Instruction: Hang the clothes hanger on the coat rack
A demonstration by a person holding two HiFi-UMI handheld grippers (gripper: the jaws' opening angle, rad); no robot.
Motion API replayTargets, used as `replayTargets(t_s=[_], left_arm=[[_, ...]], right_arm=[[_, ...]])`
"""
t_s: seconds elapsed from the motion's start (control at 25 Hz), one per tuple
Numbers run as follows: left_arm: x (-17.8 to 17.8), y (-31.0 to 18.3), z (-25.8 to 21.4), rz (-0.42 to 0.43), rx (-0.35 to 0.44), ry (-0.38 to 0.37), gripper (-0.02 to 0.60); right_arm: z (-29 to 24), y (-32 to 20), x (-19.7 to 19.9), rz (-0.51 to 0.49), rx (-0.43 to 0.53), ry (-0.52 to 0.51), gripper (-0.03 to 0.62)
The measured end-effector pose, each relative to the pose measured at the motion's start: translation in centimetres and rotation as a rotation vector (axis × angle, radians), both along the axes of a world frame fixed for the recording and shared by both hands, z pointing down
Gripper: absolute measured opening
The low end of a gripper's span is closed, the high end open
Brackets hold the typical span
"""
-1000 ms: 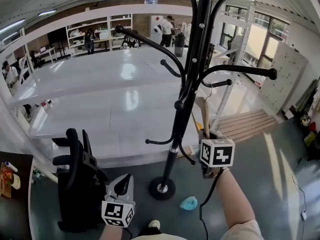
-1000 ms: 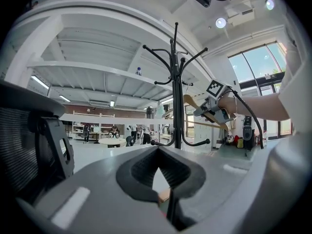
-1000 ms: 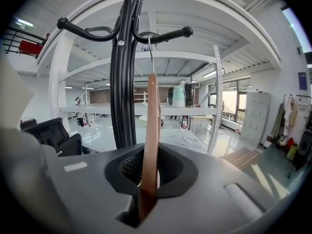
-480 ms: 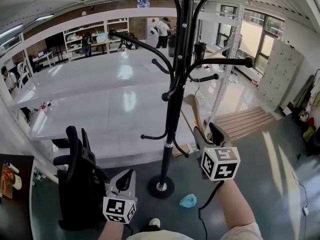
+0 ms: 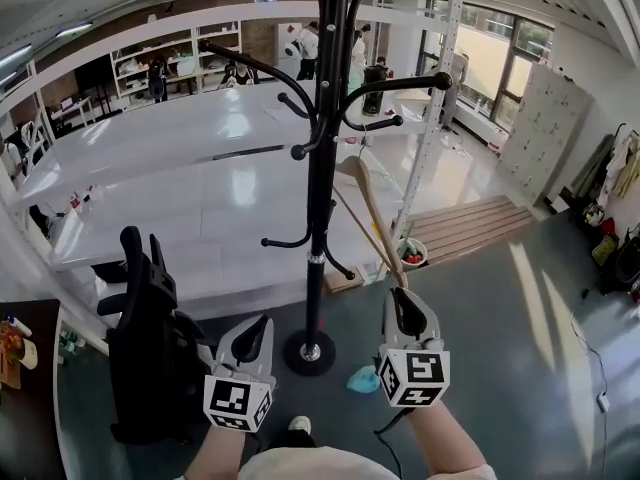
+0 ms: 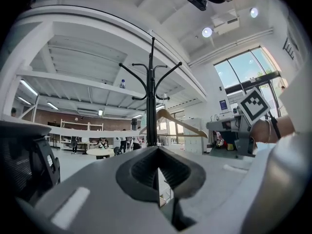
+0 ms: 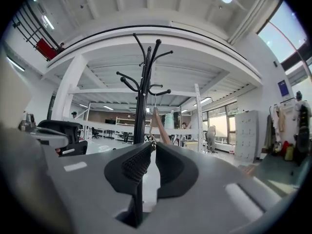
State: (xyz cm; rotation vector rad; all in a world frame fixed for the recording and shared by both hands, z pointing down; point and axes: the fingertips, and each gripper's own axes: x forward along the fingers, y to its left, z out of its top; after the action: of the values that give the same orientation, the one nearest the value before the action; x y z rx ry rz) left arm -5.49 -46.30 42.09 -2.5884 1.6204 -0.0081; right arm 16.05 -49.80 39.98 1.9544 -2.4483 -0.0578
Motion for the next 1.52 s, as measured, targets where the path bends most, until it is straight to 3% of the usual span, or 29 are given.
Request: replayTargets(t_s=[0.08, 0.48, 0.88, 1.52], left_arm=[[0.8, 1.2, 0.0, 0.009, 0.004, -0.004, 0.000], [2.1, 7.6, 2.2, 0.010, -0.031, -0.017, 0.000], [-0.3, 15.0, 2.5, 0.003, -0.039, -0.021, 0.000], [-5.8, 34.8, 3.7, 0.064, -0.077, -0.007, 0.000]], right_arm=[[1.8, 2.0, 0.4, 0.012, -0.020, -0.015, 0.026], [7.1, 9.0, 0.5, -0.025, -0.070, -0.016, 0.026], [8.7, 17.0, -1.6, -0.051, -0.100, -0.021, 0.026], [9.0, 37.7, -8.3, -0.026, -0.130, 0.008, 0.026]])
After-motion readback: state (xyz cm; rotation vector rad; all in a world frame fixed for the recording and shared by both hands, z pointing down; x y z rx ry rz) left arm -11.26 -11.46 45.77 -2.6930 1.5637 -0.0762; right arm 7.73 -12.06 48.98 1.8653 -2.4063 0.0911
